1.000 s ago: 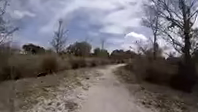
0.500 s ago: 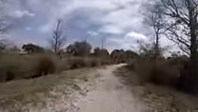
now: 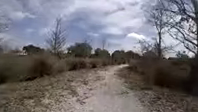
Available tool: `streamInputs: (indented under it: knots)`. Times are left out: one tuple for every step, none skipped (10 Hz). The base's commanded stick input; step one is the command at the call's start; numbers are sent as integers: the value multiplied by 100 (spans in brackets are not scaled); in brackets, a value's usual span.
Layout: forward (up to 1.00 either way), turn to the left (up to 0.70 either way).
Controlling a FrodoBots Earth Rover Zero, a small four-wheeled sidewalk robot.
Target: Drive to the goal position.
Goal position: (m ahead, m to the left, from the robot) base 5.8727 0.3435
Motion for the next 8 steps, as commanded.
streamInputs:
  knots:
    - [50,-48]
    - [50,-39]
    - [50,-11]
    - [50,0]
    - [50,0]
    - [50,0]
    - [50,0]
    - [50,0]
